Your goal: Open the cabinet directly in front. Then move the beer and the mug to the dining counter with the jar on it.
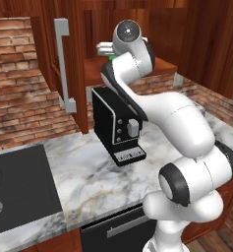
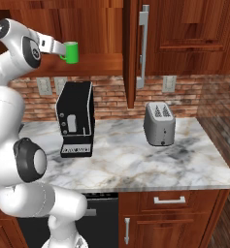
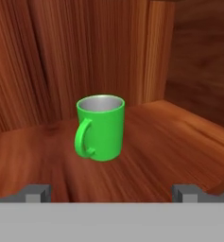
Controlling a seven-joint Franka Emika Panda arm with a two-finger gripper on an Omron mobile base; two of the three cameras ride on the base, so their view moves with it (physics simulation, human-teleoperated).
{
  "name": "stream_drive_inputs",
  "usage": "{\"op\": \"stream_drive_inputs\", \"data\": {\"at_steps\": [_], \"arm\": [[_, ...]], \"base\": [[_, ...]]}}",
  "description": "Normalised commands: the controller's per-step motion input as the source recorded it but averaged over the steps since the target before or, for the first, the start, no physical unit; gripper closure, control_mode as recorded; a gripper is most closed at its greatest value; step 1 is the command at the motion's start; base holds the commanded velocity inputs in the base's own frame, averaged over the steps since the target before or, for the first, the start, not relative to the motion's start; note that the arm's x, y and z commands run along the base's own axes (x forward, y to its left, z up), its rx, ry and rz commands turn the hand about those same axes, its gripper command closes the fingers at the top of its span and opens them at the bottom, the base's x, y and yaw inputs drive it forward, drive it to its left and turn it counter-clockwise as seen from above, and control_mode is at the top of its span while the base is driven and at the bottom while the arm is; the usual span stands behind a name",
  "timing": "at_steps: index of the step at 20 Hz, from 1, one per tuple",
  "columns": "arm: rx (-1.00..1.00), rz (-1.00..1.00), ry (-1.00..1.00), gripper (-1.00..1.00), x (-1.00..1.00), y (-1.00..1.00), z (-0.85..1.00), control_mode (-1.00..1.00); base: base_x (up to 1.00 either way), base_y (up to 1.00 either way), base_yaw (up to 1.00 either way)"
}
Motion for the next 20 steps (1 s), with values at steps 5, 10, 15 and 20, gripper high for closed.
{"op": "stream_drive_inputs", "data": {"at_steps": [5, 10, 15, 20], "arm": [[0.00, 0.00, 0.00, -1.00, 0.25, 0.18, 0.00, -1.00], [0.00, 0.00, 0.02, -1.00, 0.08, 0.03, 0.00, -1.00], [0.00, 0.00, 0.00, -1.00, 0.05, 0.00, 0.00, -1.00], [0.00, 0.00, 0.00, -1.00, 0.17, 0.00, -0.05, -1.00]], "base": [[0.00, 0.00, 0.00], [0.00, 0.00, 0.00], [0.00, 0.00, 0.00], [0.00, 0.00, 0.00]]}}
